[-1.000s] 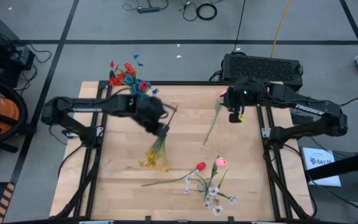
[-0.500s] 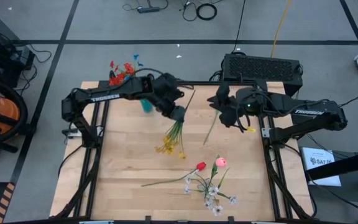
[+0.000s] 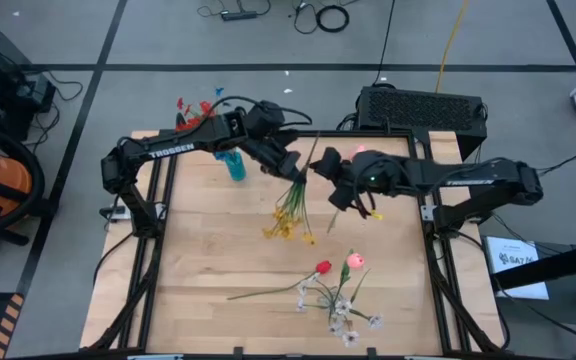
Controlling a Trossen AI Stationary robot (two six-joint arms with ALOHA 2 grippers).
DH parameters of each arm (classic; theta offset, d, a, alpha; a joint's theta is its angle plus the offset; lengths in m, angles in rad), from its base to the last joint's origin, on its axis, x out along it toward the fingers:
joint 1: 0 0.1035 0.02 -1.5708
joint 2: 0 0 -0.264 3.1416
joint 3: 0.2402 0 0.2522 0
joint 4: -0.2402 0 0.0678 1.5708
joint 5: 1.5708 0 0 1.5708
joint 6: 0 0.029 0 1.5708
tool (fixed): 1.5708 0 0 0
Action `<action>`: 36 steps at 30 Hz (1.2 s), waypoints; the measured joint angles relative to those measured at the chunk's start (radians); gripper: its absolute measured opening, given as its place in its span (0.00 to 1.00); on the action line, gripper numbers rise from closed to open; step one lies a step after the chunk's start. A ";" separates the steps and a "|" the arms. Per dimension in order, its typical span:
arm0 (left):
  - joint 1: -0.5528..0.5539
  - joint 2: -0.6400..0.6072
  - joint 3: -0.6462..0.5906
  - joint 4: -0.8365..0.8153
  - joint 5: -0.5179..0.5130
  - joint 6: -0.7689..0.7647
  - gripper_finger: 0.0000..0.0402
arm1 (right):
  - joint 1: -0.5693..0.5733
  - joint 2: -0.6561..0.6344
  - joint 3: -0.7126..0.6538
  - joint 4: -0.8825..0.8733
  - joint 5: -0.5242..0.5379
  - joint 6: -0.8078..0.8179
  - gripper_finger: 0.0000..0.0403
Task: Sort flowers into vase by color
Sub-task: Put the yellow flower into the transparent vase
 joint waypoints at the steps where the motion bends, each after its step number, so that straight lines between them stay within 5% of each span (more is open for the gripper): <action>1: 0.000 0.000 0.000 0.000 0.006 0.000 0.03 | 0.000 0.011 0.000 0.025 -0.005 -0.005 0.34; 11: -0.002 0.000 0.000 0.005 0.018 0.001 0.03 | -0.009 0.088 0.000 0.126 0.024 -0.051 0.32; 19: -0.002 0.000 -0.002 0.010 0.025 0.010 0.04 | -0.007 0.090 0.000 0.158 0.043 -0.023 0.05; 22: -0.002 0.000 -0.002 0.008 0.024 0.009 0.05 | -0.006 0.090 0.000 0.153 0.039 0.000 0.03; 36: 0.018 -0.004 -0.002 0.013 0.051 0.064 0.36 | -0.009 0.072 0.000 0.071 0.112 0.121 0.01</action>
